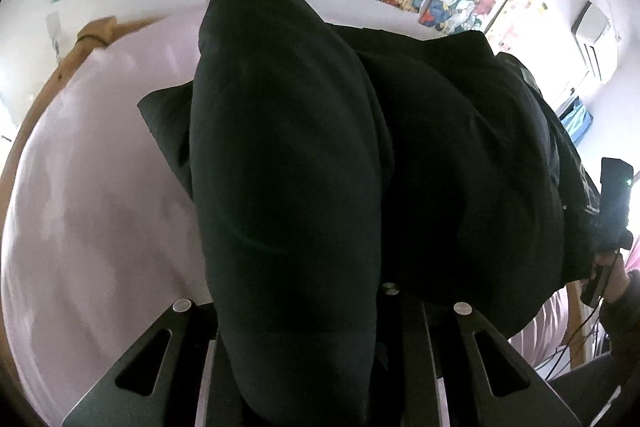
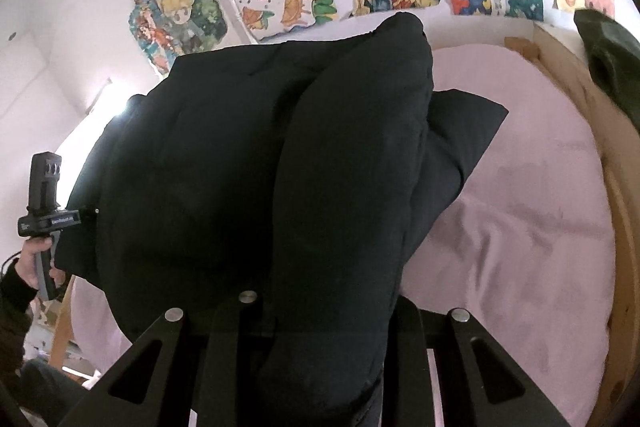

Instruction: Fold large clothes

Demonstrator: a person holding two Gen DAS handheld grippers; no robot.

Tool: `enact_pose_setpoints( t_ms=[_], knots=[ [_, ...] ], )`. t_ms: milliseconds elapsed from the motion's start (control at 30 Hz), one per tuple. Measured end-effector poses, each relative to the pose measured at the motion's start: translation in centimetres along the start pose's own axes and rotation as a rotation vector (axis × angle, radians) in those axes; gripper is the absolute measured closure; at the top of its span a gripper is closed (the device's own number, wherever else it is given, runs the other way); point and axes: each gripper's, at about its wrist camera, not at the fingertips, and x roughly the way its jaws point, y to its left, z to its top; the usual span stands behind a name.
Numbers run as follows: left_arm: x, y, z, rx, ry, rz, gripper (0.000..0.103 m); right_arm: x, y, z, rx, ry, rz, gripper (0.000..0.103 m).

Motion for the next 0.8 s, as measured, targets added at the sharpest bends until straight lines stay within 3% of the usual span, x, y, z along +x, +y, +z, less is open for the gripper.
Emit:
enact_pose_setpoints(
  t_ms=[133,267,367,467,633,733,800],
  knots=[
    [2.9,-1.8,-2.1,0.070,0.001,0.045,0.084,1.1,-0.6,-2.7,0.021,0.048,-0.030,0.080],
    [4.6,-0.2,-3.4,-0.016,0.000,0.036,0.082,2.5,-1.6,-4.3,0.042,0.061,-0.066,0.076],
    [4.7,0.3,-3.4,-0.024,0.005,0.042,0.077,2.5,-1.9,-4.5,0.032,0.070,-0.079,0.070],
    [4.8,0.6,-3.4,-0.036,0.004,0.090,0.064,2.3,-2.1,-4.5,0.024,0.077,-0.119,0.061],
    [4.2,2.5,-4.3,-0.107,-0.006,0.182,0.029,2.0,-2.3,-5.4,0.037,0.067,-0.198,0.038],
    [3.8,2.9,-4.4,-0.155,-0.019,0.212,0.016,1.4,-2.2,-6.0,0.040,0.034,-0.273,0.023],
    [2.8,2.7,-5.0,-0.142,-0.039,0.261,0.013,0.7,-2.2,-6.4,0.042,0.010,-0.306,0.018]
  ],
)
